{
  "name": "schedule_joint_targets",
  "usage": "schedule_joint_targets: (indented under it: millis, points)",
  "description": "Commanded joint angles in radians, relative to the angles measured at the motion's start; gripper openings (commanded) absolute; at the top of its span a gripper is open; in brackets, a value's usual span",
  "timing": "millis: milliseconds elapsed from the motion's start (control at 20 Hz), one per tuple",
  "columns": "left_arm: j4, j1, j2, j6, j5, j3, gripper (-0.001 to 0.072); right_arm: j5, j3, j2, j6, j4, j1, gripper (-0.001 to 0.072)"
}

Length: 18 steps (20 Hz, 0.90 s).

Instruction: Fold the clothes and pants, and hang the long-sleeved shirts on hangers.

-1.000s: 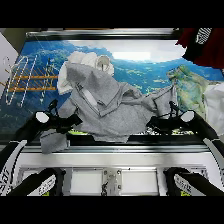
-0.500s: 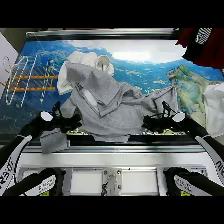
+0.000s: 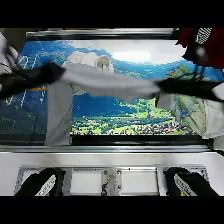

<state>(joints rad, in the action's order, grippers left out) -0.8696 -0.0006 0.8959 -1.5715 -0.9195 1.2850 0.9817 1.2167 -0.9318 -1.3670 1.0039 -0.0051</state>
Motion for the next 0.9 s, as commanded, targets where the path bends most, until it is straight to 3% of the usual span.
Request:
schedule_joint_targets:
  millis: [0, 250, 400, 550, 700, 850]
  points:
    - [0.000, 0.008, -0.154, 0.005, 0.002, 0.281, 0.0013, -0.003, 0.309, 0.150, 0.006, 0.048, -0.006, 0.0016]
    - [-0.002, 0.008, -0.303, 0.005, 0.082, 0.380, 0.0014, -0.084, 0.392, 0.324, 0.003, 0.049, -0.006, 0.0016]
    - [-0.003, 0.009, -0.310, 0.003, 0.026, 0.374, 0.0013, -0.035, 0.391, 0.351, -0.071, 0.068, -0.006, 0.0015]
    - [-0.002, 0.008, -0.219, -0.050, -0.178, 0.373, 0.0013, 0.161, 0.391, 0.299, -0.212, 0.179, -0.006, 0.0015]
    - [-0.003, 0.008, -0.053, -0.051, -0.502, 0.352, 0.0013, 0.473, 0.390, 0.179, -0.291, 0.238, -0.006, 0.0015]
    - [-0.006, -0.028, 0.105, -0.049, -0.551, 0.174, 0.0013, 0.709, 0.383, -0.016, -0.294, 0.239, -0.006, 0.0016]
